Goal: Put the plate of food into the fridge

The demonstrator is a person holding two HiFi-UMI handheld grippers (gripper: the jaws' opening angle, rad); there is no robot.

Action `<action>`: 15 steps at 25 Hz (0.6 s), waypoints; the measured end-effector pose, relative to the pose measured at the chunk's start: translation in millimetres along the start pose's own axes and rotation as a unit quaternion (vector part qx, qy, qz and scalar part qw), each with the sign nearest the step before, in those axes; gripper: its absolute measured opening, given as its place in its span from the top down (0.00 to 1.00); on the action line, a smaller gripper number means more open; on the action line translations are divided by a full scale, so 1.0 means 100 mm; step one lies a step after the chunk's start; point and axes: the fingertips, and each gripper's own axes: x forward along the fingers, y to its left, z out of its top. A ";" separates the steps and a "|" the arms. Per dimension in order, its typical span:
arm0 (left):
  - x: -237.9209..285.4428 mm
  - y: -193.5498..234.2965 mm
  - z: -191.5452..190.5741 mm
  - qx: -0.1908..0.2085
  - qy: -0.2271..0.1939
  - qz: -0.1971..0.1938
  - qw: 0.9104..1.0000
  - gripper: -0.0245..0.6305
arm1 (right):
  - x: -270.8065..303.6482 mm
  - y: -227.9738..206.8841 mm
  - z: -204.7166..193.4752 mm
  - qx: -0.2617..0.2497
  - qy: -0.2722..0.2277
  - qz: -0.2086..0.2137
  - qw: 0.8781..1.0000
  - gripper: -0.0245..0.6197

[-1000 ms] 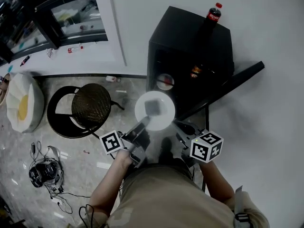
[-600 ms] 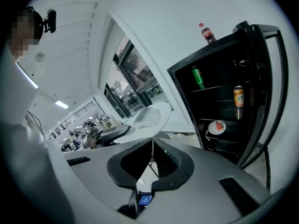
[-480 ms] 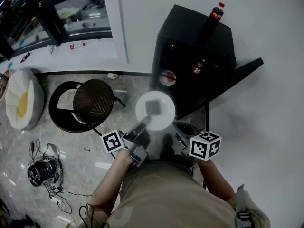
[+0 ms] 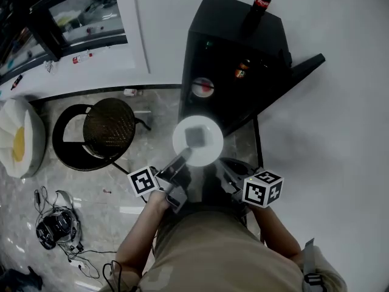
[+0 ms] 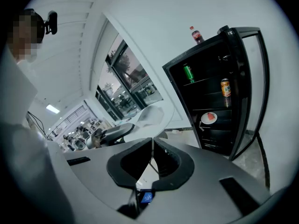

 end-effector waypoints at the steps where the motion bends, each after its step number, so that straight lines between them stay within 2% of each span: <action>1: 0.00 0.01 -0.03 -0.001 0.004 0.001 1.000 0.90 | -0.02 -0.01 -0.02 0.005 -0.001 -0.003 1.000 0.92; 8: 0.07 0.13 -0.13 0.000 0.019 0.007 1.000 0.90 | -0.11 -0.11 -0.16 0.008 0.011 -0.022 1.000 0.92; 11: 0.11 0.18 -0.11 0.003 0.022 0.010 1.000 0.90 | -0.07 -0.14 -0.18 0.009 0.020 -0.016 1.000 0.92; 15: 0.27 0.20 -0.10 0.025 0.029 0.009 0.999 0.90 | -0.06 -0.27 -0.14 0.014 0.031 -0.004 0.999 0.92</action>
